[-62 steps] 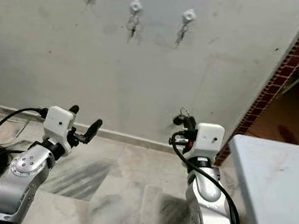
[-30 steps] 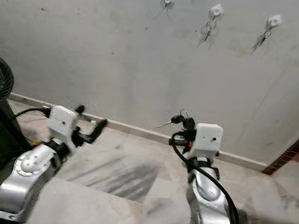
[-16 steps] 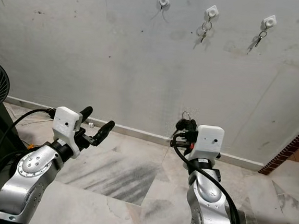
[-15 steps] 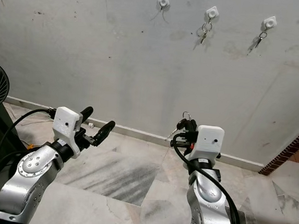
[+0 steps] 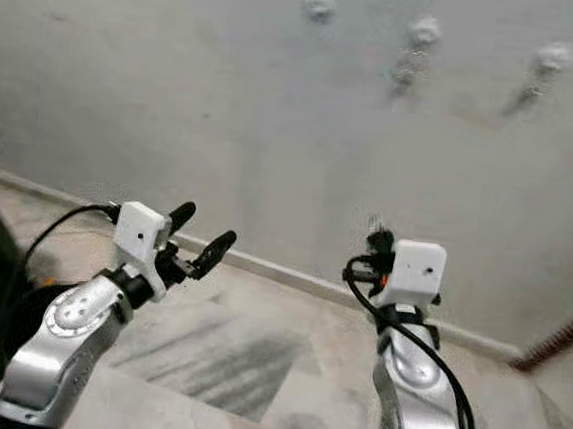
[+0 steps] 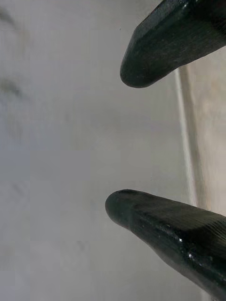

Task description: Hang keys on a hook

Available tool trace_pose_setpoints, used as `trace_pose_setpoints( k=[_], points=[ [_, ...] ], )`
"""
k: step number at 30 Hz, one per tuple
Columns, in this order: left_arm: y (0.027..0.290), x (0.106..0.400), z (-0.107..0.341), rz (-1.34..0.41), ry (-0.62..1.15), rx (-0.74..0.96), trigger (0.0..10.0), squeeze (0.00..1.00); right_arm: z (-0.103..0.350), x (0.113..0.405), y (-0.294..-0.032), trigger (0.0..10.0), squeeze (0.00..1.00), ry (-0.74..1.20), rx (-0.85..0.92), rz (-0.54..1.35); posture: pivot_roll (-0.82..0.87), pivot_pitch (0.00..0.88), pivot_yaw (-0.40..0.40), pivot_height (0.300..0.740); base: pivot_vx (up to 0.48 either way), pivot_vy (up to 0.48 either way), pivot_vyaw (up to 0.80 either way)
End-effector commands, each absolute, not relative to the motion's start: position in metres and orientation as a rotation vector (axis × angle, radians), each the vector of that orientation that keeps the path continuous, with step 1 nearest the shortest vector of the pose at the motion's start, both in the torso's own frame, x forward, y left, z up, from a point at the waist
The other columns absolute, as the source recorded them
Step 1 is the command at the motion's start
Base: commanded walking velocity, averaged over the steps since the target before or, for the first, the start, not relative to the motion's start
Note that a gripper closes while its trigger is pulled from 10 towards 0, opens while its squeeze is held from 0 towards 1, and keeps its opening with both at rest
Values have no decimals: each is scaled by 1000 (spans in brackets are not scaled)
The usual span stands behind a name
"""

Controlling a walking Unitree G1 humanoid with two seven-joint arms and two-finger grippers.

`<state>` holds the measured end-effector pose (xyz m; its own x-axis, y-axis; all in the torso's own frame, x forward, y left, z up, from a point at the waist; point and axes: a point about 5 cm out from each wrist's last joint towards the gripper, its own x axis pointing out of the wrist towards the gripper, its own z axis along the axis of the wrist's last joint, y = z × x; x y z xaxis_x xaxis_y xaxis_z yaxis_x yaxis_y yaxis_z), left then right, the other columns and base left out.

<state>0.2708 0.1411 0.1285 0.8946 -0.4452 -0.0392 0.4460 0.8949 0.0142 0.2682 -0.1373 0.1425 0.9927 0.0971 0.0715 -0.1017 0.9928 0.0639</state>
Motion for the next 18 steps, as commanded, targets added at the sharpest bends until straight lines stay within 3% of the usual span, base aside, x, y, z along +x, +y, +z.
trace_pose_setpoints(
  k=[1, 18],
  points=[
    [130, 271, 134, -496, 12, 13, 10000, 0, 139, 265, -150, 10000, 0, -55, 40, 62, 107, 0, -28, 740, 416, 0, 0],
    [130, 270, 133, -501, 20, 12, 10000, 0, 138, 265, -148, 10000, 0, -51, 40, 73, 110, 0, -27, 740, 414, 0, 0]
  ],
)
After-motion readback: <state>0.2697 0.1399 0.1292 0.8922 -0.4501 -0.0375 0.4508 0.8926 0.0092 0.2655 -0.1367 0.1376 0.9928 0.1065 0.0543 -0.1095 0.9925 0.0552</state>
